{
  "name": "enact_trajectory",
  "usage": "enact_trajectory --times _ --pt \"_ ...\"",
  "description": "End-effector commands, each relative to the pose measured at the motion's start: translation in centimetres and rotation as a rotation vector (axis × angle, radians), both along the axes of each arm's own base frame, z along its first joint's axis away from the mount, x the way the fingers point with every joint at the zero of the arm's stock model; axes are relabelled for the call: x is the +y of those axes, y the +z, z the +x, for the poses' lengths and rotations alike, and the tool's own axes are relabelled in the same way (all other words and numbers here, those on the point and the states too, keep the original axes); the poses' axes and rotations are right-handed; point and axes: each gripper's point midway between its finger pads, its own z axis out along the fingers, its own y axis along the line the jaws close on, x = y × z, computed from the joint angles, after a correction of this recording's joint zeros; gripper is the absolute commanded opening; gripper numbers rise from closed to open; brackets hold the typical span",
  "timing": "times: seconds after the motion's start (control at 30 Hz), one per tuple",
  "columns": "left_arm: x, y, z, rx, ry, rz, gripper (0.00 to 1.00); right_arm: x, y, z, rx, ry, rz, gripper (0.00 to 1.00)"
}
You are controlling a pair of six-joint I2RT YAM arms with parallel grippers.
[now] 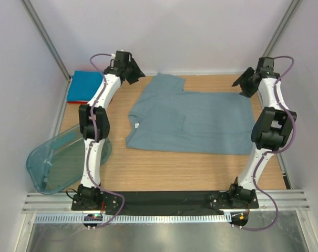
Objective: Fold and stack the t-shirts
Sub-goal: Fold the tshirt
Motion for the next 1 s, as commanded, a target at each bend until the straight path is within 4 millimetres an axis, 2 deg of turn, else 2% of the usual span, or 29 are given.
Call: enact_trajectory --times 0.0,0.07,0.1,0.13,0.2,0.23,0.27,0.4,0.47,0.53,0.57,0.6,0.63,0.67,0.7,0.73,0.77,0.8,0.83,0.9,0.93,0.97 --pt "0.3 -1.6 1.7 -0.006 -0.047 -0.043 0.47 1.3 2.1 2.1 -0.117 0.086 0.03 0.63" --pt "-0.2 -2.7 0.5 0.03 -0.082 -0.027 0.46 2.0 0.5 1.7 -0.069 0.125 0.035 0.63" --pt "-0.1 -2.8 -0.1 0.028 -0.106 0.01 0.46 1.4 -0.3 1.4 -0.03 0.102 -0.015 0.63" --pt "-0.3 -3.2 -1.4 0.058 -0.111 0.023 0.46 1.6 -1.5 -0.2 0.068 0.089 -0.041 0.62" --pt "-0.2 -3.2 -2.9 0.098 -0.089 0.008 0.43 0.7 -2.8 -1.5 0.157 0.052 -0.084 0.62" --pt "-0.1 -2.1 -3.6 0.096 -0.076 0.008 0.43 0.8 -3.6 -2.3 0.199 0.05 -0.08 0.61" --pt "0.5 -3.2 -4.5 0.142 -0.04 0.038 0.43 0.8 -4.4 -2.6 0.227 0.046 -0.084 0.6" --pt "0.9 -3.1 -5.2 0.181 -0.022 0.069 0.39 2.1 -5.8 -2.8 0.28 0.107 -0.135 0.59" --pt "1.1 -3.7 -6.2 0.222 -0.029 0.104 0.35 1.9 -5.6 -2.7 0.293 0.09 -0.178 0.59" --pt "1.9 -4.5 -7.5 0.256 -0.025 0.176 0.32 1.0 -5.8 -4.6 0.393 0.042 -0.233 0.57" --pt "1.9 -4.0 -8.6 0.271 -0.034 0.19 0.3 0.5 -5.5 -5.2 0.42 0.015 -0.256 0.56" --pt "1.7 -5.0 -10.0 0.306 -0.057 0.222 0.27 0.3 -5.1 -6.8 0.473 -0.009 -0.263 0.54" --pt "1.9 -5.0 -10.9 0.315 -0.063 0.271 0.25 0.1 -4.9 -7.7 0.497 -0.042 -0.272 0.53" --pt "2.1 -5.5 -12.7 0.351 -0.107 0.351 0.22 -0.4 -5.2 -9.0 0.542 -0.064 -0.3 0.52" --pt "0.9 -5.5 -14.5 0.367 -0.151 0.402 0.19 -0.4 -5.3 -10.1 0.573 -0.066 -0.304 0.52" --pt "0.7 -5.7 -15.9 0.394 -0.179 0.434 0.14 -0.4 -4.4 -11.0 0.566 -0.075 -0.307 0.5" --pt "0.0 -6.2 -17.6 0.432 -0.22 0.448 0.11 0.0 -5.4 -12.8 0.615 -0.066 -0.29 0.49" --pt "-0.7 -5.3 -18.8 0.424 -0.244 0.439 0.09 0.4 -5.4 -13.8 0.618 -0.064 -0.279 0.48" --pt "-2.1 -6.9 -21.1 0.459 -0.298 0.443 0.05 0.9 -5.8 -15.7 0.619 -0.064 -0.263 0.46" --pt "-3.3 -6.6 -23.4 0.457 -0.324 0.408 0.03 1.9 -6.4 -16.8 0.585 -0.056 -0.219 0.43" --pt "-4.2 -7.9 -25.2 0.487 -0.359 0.385 0.02 2.4 -6.1 -17.8 0.57 -0.053 -0.207 0.43" --pt "-4.7 -8.3 -26.3 0.506 -0.376 0.356 0.01 3.0 -7.8 -19.9 0.622 -0.034 -0.184 0.42"
